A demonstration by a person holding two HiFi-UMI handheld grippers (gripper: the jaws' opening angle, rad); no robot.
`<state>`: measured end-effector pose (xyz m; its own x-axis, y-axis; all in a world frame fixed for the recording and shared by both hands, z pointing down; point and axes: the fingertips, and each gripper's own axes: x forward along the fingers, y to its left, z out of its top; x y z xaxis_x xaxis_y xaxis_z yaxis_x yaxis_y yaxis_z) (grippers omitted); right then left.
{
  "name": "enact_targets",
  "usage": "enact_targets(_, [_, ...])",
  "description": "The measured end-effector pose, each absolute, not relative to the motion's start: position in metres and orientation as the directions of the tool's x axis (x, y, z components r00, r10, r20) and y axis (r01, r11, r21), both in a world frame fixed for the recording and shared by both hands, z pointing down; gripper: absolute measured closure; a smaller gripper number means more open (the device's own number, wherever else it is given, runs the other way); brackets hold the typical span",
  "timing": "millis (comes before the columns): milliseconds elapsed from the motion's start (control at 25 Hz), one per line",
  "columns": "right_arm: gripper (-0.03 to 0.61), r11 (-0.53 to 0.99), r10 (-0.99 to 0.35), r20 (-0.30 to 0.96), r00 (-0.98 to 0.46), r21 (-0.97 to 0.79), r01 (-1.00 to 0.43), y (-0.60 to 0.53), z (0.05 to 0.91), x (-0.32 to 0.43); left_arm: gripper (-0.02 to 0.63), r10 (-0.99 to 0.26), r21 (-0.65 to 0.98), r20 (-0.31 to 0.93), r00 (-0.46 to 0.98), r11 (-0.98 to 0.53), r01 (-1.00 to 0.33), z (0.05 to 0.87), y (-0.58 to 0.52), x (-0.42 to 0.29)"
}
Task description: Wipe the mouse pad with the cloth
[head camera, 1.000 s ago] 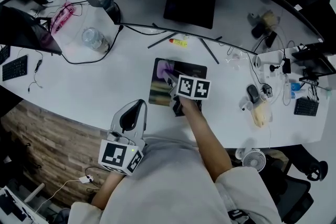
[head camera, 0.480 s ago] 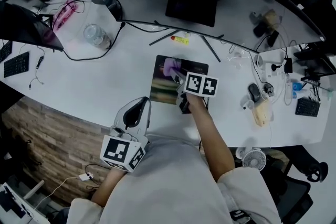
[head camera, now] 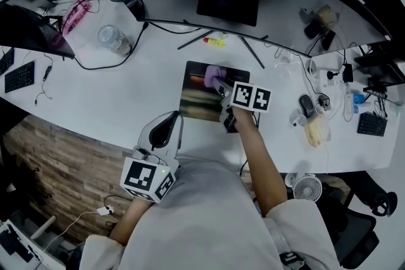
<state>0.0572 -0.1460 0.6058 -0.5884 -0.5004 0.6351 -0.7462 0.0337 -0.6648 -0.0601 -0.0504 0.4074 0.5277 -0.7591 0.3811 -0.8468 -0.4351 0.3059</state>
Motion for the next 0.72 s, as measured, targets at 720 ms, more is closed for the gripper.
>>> enact_targets(720, [0.442,-0.049,-0.517,0.671,-0.532,-0.643,-0.764,-0.134,0.608,0.113,0.614,-0.734,0.307,0.377,0.566,-0.478,-0.823,0.408,-0.049,-0.048])
